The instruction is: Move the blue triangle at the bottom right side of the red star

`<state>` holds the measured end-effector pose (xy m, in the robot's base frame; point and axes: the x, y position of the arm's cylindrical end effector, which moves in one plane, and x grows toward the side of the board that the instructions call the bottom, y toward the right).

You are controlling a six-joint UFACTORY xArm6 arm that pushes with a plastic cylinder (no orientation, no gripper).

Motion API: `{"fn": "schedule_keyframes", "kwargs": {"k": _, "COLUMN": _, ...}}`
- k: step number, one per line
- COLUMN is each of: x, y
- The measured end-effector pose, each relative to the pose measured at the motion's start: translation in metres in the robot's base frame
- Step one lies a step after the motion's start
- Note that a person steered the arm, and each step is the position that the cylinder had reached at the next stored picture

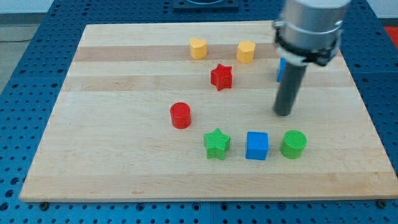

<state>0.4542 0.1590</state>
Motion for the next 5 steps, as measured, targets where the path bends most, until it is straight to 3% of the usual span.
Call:
{"fn": "schedule_keyframes", "kwargs": {"k": 1, "x": -0.041, "y": 0.048}}
{"fn": "schedule_keyframes", "kwargs": {"k": 3, "x": -0.099, "y": 0.052}}
{"fn": "schedule_keyframes", "kwargs": {"k": 5, "x": -0.092, "y": 0.016}}
